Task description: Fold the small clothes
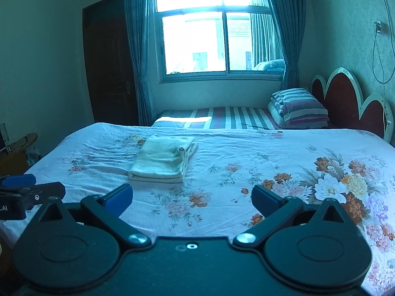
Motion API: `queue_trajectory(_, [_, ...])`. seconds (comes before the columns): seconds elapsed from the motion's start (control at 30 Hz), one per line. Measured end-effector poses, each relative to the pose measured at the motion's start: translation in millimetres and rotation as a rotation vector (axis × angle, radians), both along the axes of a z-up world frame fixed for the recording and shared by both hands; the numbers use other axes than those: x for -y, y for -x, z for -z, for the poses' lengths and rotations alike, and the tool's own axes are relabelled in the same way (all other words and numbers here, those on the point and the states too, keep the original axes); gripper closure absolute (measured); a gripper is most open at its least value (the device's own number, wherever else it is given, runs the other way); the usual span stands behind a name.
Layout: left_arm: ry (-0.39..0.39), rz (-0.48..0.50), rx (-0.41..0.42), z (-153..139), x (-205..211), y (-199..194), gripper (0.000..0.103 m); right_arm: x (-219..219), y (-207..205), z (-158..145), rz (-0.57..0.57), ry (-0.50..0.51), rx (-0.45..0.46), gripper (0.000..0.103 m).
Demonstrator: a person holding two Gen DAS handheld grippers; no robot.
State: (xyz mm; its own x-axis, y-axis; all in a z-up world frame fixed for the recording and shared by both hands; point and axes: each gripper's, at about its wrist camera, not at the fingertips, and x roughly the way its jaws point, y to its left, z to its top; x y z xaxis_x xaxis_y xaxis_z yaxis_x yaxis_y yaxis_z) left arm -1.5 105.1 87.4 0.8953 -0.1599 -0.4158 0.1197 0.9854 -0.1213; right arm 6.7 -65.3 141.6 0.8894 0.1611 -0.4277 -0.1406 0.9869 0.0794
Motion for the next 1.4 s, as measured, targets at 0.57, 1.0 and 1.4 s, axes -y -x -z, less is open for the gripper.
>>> queue_trajectory(0.57, [-0.006,-0.007,0.014,-10,1,-1,0.0,-3,0,-7,-0.007,-0.013,0.017,0.0])
queue_trajectory(1.0, [-0.008,0.005,0.015,-11,2,-5,0.0,-1,1,-10,0.007,-0.014,0.024,0.0])
queue_trajectory(1.4, [-0.015,0.008,0.029,-16,3,-9,0.0,-4,-1,-13,0.016,-0.021,0.034,0.0])
